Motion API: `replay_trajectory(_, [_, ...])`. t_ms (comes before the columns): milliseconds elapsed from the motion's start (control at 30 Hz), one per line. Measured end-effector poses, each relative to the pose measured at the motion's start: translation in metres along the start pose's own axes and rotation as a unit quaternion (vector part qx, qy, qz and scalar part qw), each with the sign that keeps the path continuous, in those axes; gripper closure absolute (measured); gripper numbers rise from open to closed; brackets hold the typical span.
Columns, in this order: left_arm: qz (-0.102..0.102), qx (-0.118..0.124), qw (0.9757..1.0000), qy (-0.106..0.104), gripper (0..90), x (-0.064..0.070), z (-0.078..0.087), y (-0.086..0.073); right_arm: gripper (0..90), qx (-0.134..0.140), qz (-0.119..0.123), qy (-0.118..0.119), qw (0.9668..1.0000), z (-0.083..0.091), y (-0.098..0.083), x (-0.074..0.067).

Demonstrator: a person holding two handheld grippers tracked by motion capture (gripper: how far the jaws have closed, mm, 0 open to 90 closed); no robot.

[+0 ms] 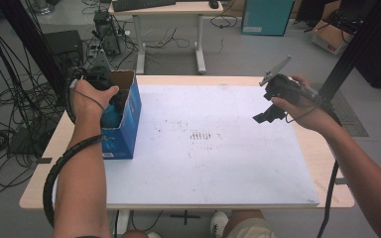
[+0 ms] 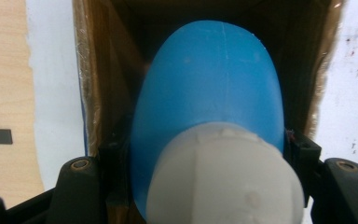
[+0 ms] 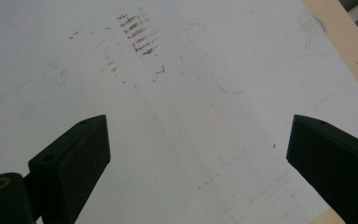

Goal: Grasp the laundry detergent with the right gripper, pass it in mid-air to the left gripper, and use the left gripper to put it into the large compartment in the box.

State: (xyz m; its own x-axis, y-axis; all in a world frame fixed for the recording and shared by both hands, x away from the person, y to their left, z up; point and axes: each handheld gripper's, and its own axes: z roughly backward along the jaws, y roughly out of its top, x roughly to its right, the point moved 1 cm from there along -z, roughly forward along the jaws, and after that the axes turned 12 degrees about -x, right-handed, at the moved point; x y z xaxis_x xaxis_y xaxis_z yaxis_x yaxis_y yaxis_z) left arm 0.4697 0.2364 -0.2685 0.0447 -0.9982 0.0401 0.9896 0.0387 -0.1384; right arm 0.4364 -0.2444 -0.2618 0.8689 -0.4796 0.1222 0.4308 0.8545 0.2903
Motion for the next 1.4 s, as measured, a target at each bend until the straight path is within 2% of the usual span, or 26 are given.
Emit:
replay_trajectory(200, [-0.008, -0.009, 0.9999, -0.003, 36.5, -0.001, -0.013, 0.001, 6.2, 0.0, -0.004, 0.002, 1.0, -0.002, 0.001, 0.001])
replay_trajectory(667, [-0.018, -0.015, 0.9997, -0.001, 36.4, 0.0, -0.013, -0.001, 6.2, 0.001, -0.004, 0.0, 1.0, 0.0, 0.002, 0.002])
replay_trajectory(1400, [-0.019, -0.011, 0.9998, 0.0, 36.3, 0.0, -0.014, -0.003, 6.2, 0.0, -0.004, -0.011, 0.9999, 0.009, 0.0, 0.002])
